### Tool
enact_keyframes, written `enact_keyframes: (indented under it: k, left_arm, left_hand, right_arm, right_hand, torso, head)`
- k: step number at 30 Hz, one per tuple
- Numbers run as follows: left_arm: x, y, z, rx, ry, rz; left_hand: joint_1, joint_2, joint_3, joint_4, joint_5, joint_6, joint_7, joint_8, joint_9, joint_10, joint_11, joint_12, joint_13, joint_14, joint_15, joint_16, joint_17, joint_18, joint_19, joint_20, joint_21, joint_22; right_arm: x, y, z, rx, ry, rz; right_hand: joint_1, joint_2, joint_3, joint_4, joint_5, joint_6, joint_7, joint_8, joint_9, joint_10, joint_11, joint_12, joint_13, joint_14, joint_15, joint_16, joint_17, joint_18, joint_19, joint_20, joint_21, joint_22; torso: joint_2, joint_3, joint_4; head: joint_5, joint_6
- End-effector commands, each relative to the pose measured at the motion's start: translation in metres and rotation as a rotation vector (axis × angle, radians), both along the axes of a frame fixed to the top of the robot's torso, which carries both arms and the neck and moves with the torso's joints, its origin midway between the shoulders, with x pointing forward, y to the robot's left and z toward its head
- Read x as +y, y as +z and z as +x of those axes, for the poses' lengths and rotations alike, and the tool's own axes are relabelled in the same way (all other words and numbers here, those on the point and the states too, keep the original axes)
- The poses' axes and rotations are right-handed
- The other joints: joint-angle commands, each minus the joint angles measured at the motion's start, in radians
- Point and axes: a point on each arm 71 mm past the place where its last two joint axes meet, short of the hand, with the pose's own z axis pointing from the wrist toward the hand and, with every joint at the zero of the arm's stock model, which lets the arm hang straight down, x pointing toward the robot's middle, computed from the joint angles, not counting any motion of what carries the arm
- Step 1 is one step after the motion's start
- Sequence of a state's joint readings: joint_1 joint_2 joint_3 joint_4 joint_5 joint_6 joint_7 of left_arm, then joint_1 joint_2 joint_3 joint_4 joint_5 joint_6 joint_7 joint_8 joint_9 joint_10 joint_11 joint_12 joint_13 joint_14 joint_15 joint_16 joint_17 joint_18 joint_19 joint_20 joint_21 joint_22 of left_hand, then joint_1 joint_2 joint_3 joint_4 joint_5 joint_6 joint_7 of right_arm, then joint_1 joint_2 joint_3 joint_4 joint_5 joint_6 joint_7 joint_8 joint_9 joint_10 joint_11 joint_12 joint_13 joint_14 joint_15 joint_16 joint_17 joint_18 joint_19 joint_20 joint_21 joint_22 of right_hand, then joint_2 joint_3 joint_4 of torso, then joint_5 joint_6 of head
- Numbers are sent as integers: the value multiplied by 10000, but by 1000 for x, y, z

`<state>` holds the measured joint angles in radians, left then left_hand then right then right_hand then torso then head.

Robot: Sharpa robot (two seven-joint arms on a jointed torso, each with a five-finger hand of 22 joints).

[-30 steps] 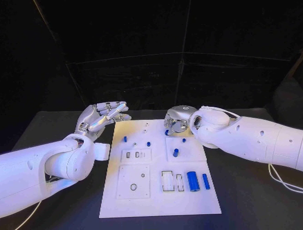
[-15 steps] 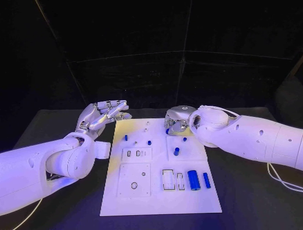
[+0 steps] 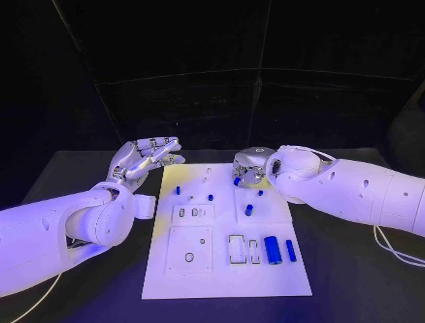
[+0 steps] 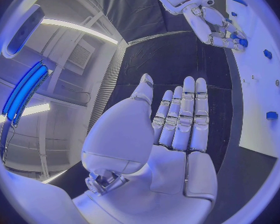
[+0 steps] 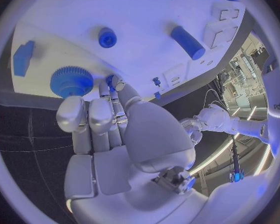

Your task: Assemble the parts on the task board

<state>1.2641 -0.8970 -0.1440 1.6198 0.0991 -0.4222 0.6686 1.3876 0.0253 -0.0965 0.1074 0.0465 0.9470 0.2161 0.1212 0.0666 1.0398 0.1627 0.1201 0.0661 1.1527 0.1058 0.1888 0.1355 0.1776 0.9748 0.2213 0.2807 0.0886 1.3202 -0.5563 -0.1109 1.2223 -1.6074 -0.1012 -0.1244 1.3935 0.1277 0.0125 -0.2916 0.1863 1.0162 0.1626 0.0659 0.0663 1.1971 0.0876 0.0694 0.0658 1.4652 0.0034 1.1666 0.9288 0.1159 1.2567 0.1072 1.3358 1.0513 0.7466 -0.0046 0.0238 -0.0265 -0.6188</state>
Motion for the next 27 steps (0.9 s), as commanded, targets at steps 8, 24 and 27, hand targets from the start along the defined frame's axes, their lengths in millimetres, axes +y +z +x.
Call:
enact_keyframes:
  k: [8,24,27]
  left_arm:
    - [-1,2,1,-121,-162,-38]
    - [-1,2,1,-117,-161,-33]
    - [0,2,1,-115,-139,-23]
  left_hand:
    - [91,-7,10,-64,37,36,58,-69,-8,-3,28,-66,-11,54,48,-55,9,64,83,-9,-55,-8]
    - [104,-1,10,-82,37,39,54,-76,-7,0,27,-73,-10,56,48,-62,12,64,87,-8,-61,-14]
    - [111,14,12,-94,37,44,52,-81,-6,4,26,-80,-9,61,47,-68,16,65,93,-8,-66,-19]
  right_arm:
    - [5,-1,1,191,86,-308]
    - [5,10,1,-910,67,860]
    - [7,13,-1,-1184,29,1187]
  right_hand:
    - [-165,-98,200,29,-134,56,42,-21,-6,-23,51,-55,-5,153,29,90,31,-128,-29,69,71,38]
    - [-409,87,1314,60,-22,864,-148,186,75,663,-161,107,104,167,-132,382,169,-245,341,-54,484,740]
    - [-579,26,1555,76,-96,906,-163,140,62,691,-165,50,104,150,-149,389,121,-247,338,-73,506,758]
  torso:
    - [2,-5,-6]
    - [-8,-3,0]
    - [-13,-11,-4]
  head:
    - [42,-43]
    - [55,-48]
    - [60,-21]
